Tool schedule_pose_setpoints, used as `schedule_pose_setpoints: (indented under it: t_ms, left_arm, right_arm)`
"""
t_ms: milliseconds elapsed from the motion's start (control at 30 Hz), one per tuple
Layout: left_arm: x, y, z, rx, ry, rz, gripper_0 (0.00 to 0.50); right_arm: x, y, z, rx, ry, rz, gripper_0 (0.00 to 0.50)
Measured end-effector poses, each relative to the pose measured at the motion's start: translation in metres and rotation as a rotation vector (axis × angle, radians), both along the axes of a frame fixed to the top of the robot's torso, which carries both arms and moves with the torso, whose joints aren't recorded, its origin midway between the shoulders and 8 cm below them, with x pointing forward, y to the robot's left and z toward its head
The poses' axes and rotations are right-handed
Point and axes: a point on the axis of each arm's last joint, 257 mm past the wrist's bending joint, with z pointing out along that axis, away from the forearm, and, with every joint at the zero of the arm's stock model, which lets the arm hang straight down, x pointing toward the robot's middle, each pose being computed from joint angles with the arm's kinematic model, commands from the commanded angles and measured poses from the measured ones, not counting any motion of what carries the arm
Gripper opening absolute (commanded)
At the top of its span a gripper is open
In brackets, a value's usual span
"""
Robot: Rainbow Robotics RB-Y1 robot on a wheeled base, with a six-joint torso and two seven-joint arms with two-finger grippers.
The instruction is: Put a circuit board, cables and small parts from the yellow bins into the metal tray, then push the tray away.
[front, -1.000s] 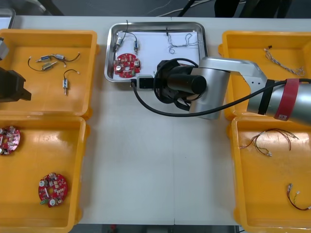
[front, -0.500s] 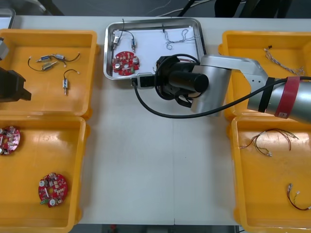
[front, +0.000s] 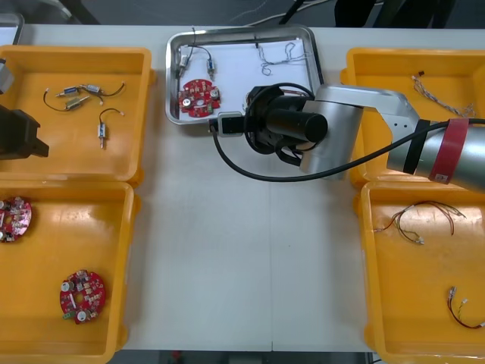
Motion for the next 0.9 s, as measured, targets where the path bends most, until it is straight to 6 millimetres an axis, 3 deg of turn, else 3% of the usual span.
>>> schedule_pose_setpoints:
  t_ms: [100, 167, 433, 633, 900]
  left_arm:
    - [0.000, 0.000, 0.000, 0.000, 0.000, 0.000, 0.500]
    - [0.000, 0.000, 0.000, 0.000, 0.000, 0.000, 0.500]
    - [0.000, 0.000, 0.000, 0.000, 0.000, 0.000, 0.500]
    - [0.000, 0.000, 0.000, 0.000, 0.000, 0.000, 0.500]
    - [0.000, 0.000, 0.000, 0.000, 0.000, 0.000, 0.500]
  right_arm:
    - [0.000, 0.000, 0.000, 0.000, 0.000, 0.000, 0.469]
    - [0.000, 0.000, 0.000, 0.000, 0.000, -0.001, 0.500]
    - [-0.007, -0.015, -0.016, -0.030, 0.075, -0.079, 0.500]
    - [-0.024, -0.021, -0.022, -0.101, 0.102, -0.120, 0.500]
    - [-0.052, -0.022, -0.011, -0.135, 0.156, -0.176, 0.500]
